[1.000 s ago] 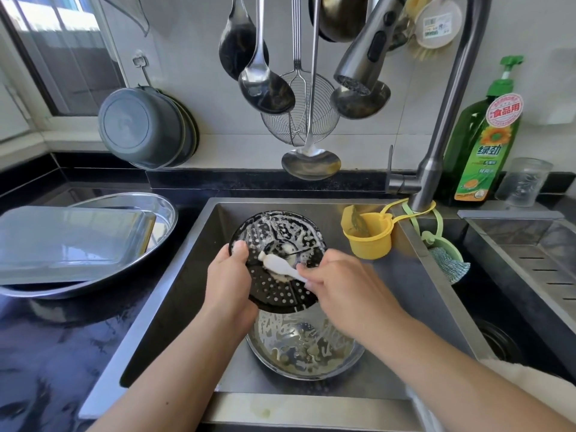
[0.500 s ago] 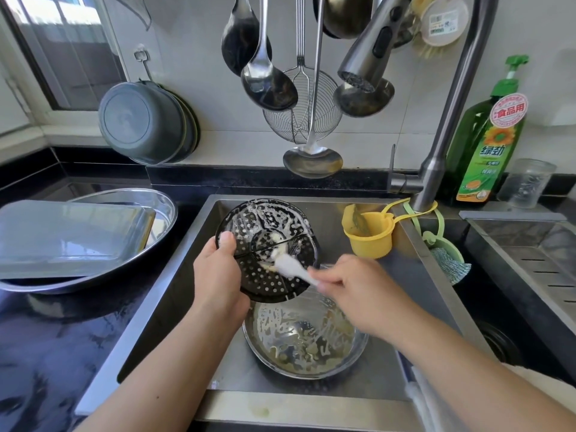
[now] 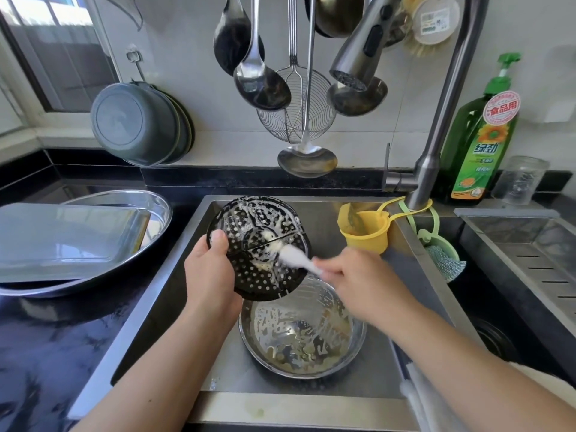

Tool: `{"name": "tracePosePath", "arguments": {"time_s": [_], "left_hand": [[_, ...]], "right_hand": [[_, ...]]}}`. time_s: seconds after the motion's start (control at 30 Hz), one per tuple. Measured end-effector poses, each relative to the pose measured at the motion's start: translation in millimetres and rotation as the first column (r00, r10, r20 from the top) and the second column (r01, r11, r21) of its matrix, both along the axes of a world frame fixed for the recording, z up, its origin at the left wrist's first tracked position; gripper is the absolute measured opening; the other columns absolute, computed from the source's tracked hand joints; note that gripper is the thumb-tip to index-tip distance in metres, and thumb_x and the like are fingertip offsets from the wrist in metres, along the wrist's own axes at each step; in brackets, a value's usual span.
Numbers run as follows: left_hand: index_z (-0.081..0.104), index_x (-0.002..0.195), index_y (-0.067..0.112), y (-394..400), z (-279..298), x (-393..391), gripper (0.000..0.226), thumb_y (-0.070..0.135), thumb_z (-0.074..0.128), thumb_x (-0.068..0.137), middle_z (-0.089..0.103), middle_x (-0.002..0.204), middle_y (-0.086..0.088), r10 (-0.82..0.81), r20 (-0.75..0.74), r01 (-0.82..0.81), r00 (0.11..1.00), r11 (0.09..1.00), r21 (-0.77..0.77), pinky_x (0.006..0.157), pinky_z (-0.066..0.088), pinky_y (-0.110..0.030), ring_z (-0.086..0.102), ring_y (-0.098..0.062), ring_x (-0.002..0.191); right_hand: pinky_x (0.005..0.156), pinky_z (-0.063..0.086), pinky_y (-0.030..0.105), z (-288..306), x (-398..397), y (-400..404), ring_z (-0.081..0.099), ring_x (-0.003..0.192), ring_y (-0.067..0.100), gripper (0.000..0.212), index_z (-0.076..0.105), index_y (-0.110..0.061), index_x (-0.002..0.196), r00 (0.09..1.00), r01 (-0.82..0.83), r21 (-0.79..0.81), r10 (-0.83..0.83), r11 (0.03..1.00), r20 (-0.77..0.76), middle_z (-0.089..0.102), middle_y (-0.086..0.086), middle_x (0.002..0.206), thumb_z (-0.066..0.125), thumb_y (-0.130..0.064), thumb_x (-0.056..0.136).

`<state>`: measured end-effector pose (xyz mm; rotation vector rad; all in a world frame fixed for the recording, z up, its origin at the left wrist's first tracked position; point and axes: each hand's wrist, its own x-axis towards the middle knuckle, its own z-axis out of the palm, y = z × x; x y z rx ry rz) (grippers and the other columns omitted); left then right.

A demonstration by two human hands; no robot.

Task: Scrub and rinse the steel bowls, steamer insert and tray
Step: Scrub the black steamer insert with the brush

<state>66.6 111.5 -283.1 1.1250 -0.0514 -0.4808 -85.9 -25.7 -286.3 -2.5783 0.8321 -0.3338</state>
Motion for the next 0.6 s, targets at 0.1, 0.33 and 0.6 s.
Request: {"name": "tracePosePath", "arguments": {"time_s": [0.1,0.33,0.6], "left_hand": [[0.070,0.104,0.014,-0.9,-1.8,-0.8,0.029,0.023,0.044,0.111,0.079,0.104,-0.008,-0.011,0.008,0.011,1.000,1.000,0.014,0.098,0.057,-0.055,0.075,-0.029,0.105],[0.069,0.110,0.013,-1.6,-2.1,0.9,0.028,0.022,0.042,0.112,0.080,0.103,-0.008,-0.016,-0.030,0.016,0.999,1.000,0.012,0.095,0.059,-0.054,0.076,-0.028,0.102],[0.070,0.104,0.015,1.5,-1.3,5.1,0.028,0.024,0.044,0.111,0.078,0.106,-0.008,0.023,0.014,-0.023,1.000,1.000,0.014,0.096,0.058,-0.053,0.074,-0.029,0.107]], "right_hand": [[0.056,0.039,0.029,1.5,-1.0,-11.9,0.050,0.069,0.013,0.032,0.064,-0.045,0.131,0.998,0.056,-0.037,-0.054,0.998,0.032,0.050,-0.009,0.084,0.056,-0.031,0.103],[0.053,0.038,0.029,2.8,0.4,-5.5,0.050,0.062,0.010,0.028,0.067,-0.045,0.125,0.998,0.035,0.090,-0.039,0.995,0.048,0.058,-0.010,0.077,0.060,-0.032,0.101],[0.045,0.028,0.016,3.0,-6.1,2.1,0.041,0.052,0.003,0.025,0.071,-0.041,0.121,0.998,0.002,0.187,0.011,0.982,-0.069,0.059,-0.013,0.070,0.064,-0.032,0.099]]}}
